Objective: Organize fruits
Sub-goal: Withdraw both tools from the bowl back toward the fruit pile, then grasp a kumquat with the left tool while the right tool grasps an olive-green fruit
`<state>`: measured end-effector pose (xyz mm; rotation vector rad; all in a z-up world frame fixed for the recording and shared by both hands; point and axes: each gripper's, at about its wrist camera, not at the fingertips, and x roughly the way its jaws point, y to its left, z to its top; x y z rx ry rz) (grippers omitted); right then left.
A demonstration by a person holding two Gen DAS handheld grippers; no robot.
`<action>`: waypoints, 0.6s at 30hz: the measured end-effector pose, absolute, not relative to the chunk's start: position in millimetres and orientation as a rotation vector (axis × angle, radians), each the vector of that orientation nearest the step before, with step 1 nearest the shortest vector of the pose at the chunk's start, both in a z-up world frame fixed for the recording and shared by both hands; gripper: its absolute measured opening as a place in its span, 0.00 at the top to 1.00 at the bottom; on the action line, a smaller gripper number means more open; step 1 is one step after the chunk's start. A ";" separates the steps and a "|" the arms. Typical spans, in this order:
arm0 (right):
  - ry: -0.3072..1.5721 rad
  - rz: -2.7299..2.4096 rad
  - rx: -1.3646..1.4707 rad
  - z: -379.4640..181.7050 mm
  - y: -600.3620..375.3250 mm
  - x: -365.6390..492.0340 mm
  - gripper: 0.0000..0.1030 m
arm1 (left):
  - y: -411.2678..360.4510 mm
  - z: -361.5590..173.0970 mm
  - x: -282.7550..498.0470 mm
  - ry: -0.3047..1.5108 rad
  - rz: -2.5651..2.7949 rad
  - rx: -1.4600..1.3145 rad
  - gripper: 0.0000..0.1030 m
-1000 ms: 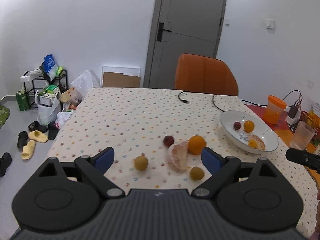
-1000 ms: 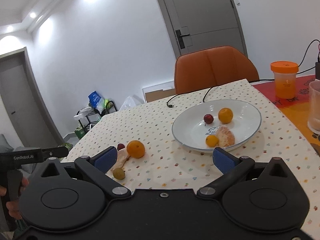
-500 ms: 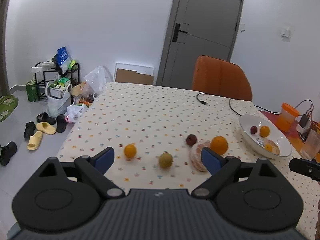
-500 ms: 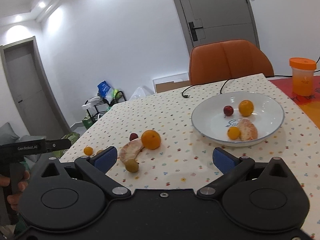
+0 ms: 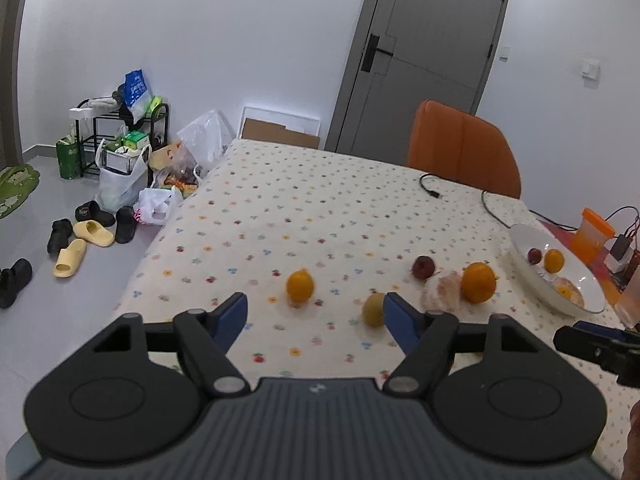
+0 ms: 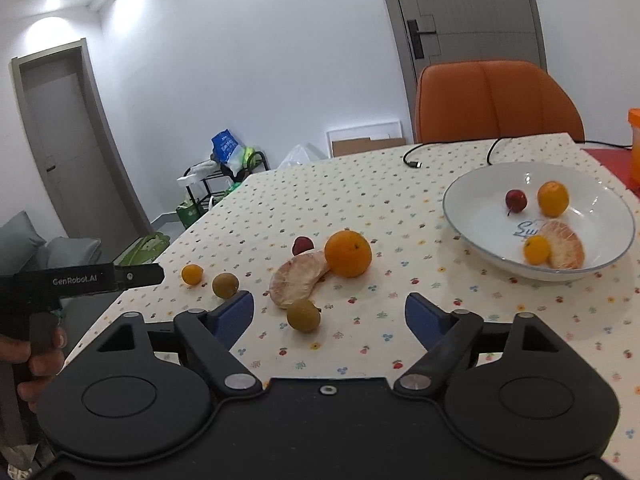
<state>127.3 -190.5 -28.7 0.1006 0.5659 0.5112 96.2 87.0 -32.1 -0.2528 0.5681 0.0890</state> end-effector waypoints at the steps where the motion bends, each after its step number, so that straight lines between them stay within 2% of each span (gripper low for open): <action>1: 0.574 0.511 0.099 -29.5 -188.1 129.4 0.23 | 89.6 -33.0 97.6 0.574 0.093 -0.250 0.30; 12: 0.597 0.509 0.062 -43.2 -165.8 144.6 0.25 | 96.7 -45.1 117.5 0.592 0.104 -0.228 0.42; 18: 0.632 0.506 0.062 -51.7 -160.1 154.2 0.35 | 95.1 -55.1 131.5 0.619 0.107 -0.222 0.54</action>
